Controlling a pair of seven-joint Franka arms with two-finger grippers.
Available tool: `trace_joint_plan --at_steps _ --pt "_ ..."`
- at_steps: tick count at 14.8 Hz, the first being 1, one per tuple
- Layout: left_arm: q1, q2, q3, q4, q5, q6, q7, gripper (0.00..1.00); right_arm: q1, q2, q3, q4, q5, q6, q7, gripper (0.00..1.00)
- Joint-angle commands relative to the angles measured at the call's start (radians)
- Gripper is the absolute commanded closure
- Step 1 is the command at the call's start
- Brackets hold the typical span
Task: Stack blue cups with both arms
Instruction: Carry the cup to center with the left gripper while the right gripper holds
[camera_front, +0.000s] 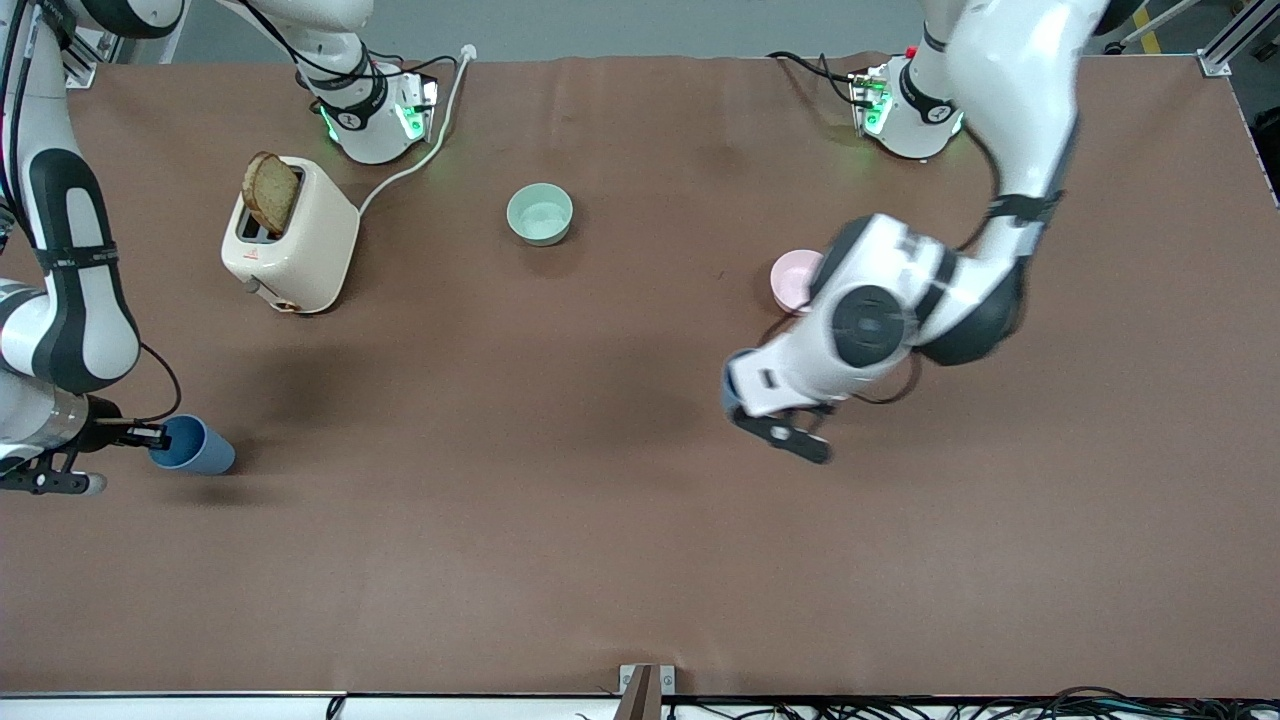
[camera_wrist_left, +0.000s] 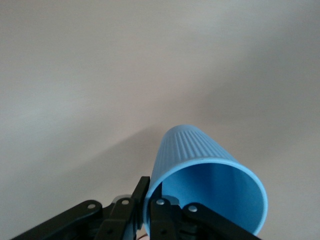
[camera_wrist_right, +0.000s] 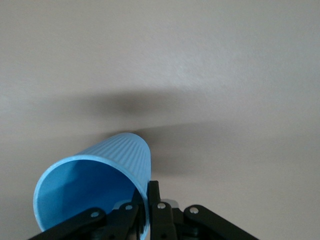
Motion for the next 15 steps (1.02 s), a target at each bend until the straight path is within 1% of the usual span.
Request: trace_joint_plan --at_steps 1,3,4,6,11,12,13,14,15 --pt "-0.059 0.068 0.008 0.056 0.01 0.066 0.009 1.0 0.02 -0.095 0.005 0.0 0.006 -0.106 0.049 0.99" --pt "-0.115 0.097 0.012 0.057 0.011 0.13 0.009 0.99 0.05 -0.159 0.005 0.004 0.006 -0.187 0.081 0.99" --pt "-0.122 0.111 0.013 0.057 0.011 0.161 0.011 0.99 0.058 -0.193 0.005 0.004 0.006 -0.217 0.101 0.99" --pt "-0.168 0.137 0.014 0.057 0.013 0.2 0.009 0.99 0.082 -0.259 0.005 0.004 0.006 -0.273 0.112 0.99" --pt "-0.3 0.185 0.106 0.057 0.013 0.234 0.008 0.97 0.122 -0.437 0.005 0.001 0.006 -0.462 0.145 0.99" --pt "-0.313 0.188 0.115 0.057 0.014 0.234 0.008 0.91 0.135 -0.466 0.005 -0.002 0.006 -0.493 0.145 0.99" --pt "-0.314 0.184 0.12 0.056 0.016 0.232 0.008 0.62 0.144 -0.497 0.005 -0.005 0.006 -0.516 0.152 0.99" --pt "-0.316 0.167 0.121 0.056 0.018 0.218 0.014 0.01 0.147 -0.515 0.005 -0.005 0.006 -0.539 0.168 0.99" --pt "-0.31 0.135 0.118 0.056 0.015 0.2 0.014 0.0 0.155 -0.535 0.005 -0.005 0.006 -0.562 0.173 0.99"
